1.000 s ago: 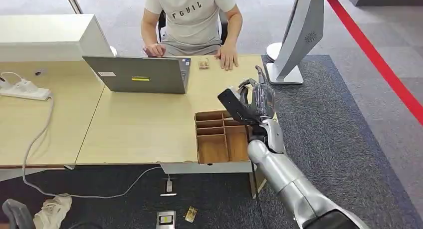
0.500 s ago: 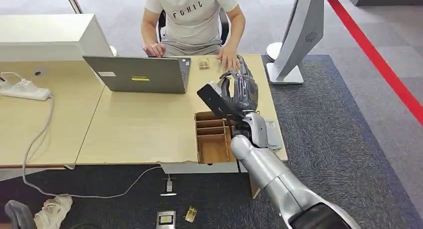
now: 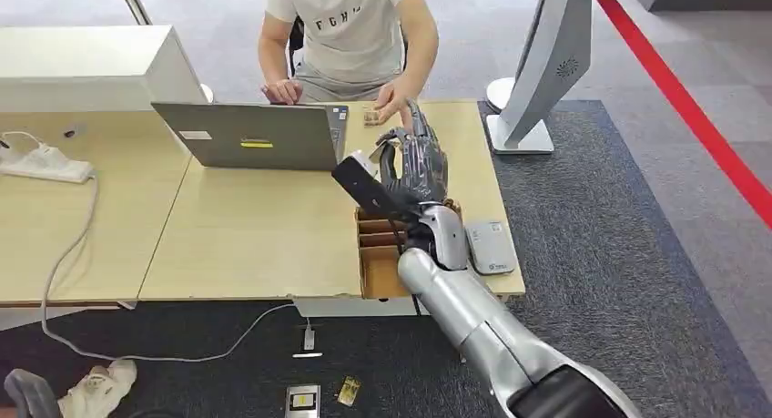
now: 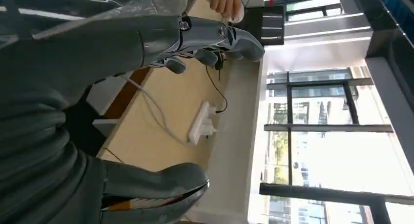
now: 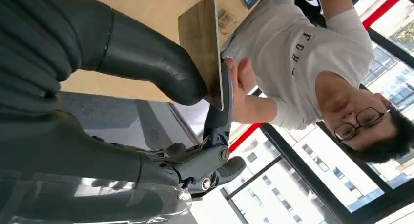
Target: Pass the card to the sensor for recognition and then transmit it.
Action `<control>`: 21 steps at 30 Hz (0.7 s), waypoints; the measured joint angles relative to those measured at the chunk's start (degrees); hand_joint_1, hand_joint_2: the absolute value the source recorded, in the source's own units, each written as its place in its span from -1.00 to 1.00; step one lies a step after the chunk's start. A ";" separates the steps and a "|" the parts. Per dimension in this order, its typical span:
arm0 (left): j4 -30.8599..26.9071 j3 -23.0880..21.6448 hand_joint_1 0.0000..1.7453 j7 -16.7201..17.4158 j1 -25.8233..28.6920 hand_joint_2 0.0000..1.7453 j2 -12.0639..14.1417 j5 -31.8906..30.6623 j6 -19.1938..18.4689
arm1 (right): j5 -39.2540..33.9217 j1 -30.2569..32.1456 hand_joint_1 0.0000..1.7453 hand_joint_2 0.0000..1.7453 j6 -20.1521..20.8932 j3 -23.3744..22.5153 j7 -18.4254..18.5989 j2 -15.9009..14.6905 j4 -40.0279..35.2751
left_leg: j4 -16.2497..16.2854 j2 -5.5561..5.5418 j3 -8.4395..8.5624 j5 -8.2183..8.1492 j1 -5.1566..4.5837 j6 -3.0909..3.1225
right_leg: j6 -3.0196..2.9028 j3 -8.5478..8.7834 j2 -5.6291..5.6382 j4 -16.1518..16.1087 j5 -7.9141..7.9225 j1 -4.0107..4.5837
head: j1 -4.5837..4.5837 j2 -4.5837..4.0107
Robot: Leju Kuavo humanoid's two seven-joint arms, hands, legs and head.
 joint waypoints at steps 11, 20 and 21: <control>-0.18 0.81 -1.00 0.00 -0.39 1.00 0.00 2.36 0.00 | 1.46 -0.43 1.00 1.00 -0.52 -0.02 1.48 -0.09 1.70 | 0.00 0.00 0.01 0.01 0.00 -0.01 | 0.00 0.00 0.00 0.00 0.00 0.00 | 0.02 0.00; -0.66 1.14 -1.00 0.00 -1.28 1.00 0.00 4.02 0.00 | 2.45 -0.42 1.00 1.00 -0.52 -0.02 2.90 -0.50 2.05 | 0.00 0.01 0.02 0.01 0.00 -0.01 | 0.00 -0.01 0.00 0.00 0.00 0.00 | 0.00 0.00; -0.66 1.16 -1.00 0.00 -1.36 1.00 0.00 4.09 0.00 | 2.64 -0.41 1.00 1.00 -0.52 -0.02 3.02 -0.53 2.12 | 0.00 0.01 0.02 0.01 0.00 -0.01 | 0.00 -0.01 0.00 0.00 0.00 0.00 | 0.02 0.00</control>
